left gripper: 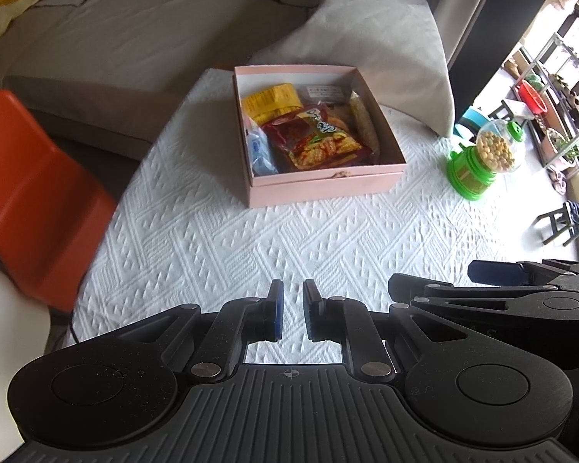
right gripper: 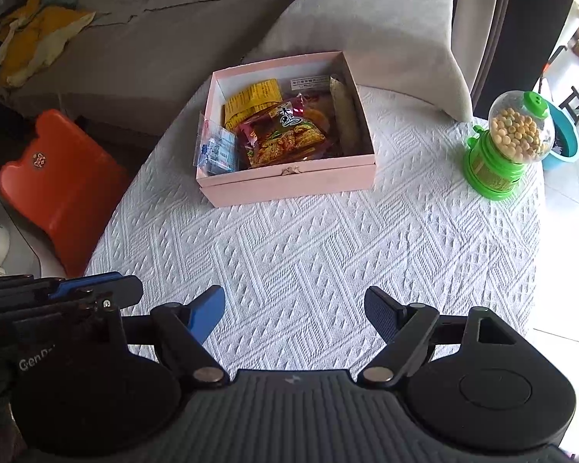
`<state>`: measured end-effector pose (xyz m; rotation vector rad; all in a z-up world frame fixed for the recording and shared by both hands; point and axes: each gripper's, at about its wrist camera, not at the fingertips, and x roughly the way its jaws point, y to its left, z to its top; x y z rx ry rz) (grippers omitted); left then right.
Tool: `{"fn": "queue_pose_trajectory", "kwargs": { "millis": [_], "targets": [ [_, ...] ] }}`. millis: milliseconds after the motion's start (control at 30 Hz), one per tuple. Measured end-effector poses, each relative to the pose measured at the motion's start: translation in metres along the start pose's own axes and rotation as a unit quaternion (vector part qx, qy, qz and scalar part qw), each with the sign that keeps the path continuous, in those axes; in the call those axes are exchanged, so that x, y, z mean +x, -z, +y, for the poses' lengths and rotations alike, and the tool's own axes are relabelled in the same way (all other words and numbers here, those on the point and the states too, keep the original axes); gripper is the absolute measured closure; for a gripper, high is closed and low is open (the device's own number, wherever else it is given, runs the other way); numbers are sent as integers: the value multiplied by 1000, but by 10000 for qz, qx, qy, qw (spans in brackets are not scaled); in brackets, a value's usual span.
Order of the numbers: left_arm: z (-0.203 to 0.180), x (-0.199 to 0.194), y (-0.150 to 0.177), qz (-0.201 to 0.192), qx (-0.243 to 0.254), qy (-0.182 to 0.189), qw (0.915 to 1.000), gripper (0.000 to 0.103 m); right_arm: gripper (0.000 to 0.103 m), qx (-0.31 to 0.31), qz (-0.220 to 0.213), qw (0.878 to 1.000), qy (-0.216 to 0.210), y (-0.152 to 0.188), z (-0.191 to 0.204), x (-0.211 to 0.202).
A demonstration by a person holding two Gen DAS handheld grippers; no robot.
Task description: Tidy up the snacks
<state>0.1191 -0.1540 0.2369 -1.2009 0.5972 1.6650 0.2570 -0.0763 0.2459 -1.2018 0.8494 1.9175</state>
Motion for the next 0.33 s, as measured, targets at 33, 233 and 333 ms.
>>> {"fn": "queue_pose_trajectory", "kwargs": {
  "millis": [33,233,333],
  "targets": [
    [0,0,0,-9,11,4,10000,88,22,0,-1,10000,1,0,0,0],
    [-2,-1,1,-101,23,52,9999,88,22,-14,-5,10000,3,0,0,0],
    [-1,-3,4,-326,37,142,9994,89,22,-9,-8,10000,12,0,0,0]
  ]
}}
